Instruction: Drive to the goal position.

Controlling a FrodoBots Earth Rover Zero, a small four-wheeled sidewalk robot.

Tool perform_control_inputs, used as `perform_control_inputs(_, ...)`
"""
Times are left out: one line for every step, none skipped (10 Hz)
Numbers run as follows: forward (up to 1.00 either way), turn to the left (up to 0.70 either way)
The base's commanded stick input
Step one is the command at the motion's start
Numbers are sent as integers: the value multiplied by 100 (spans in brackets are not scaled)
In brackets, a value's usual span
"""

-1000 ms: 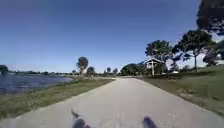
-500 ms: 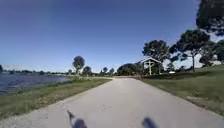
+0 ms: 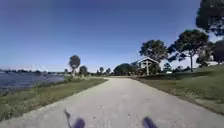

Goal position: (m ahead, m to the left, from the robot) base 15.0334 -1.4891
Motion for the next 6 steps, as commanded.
perform_control_inputs(85,22)
perform_control_inputs(85,15)
perform_control_inputs(85,9)
perform_control_inputs(85,2)
perform_control_inputs(85,0)
perform_control_inputs(85,0)
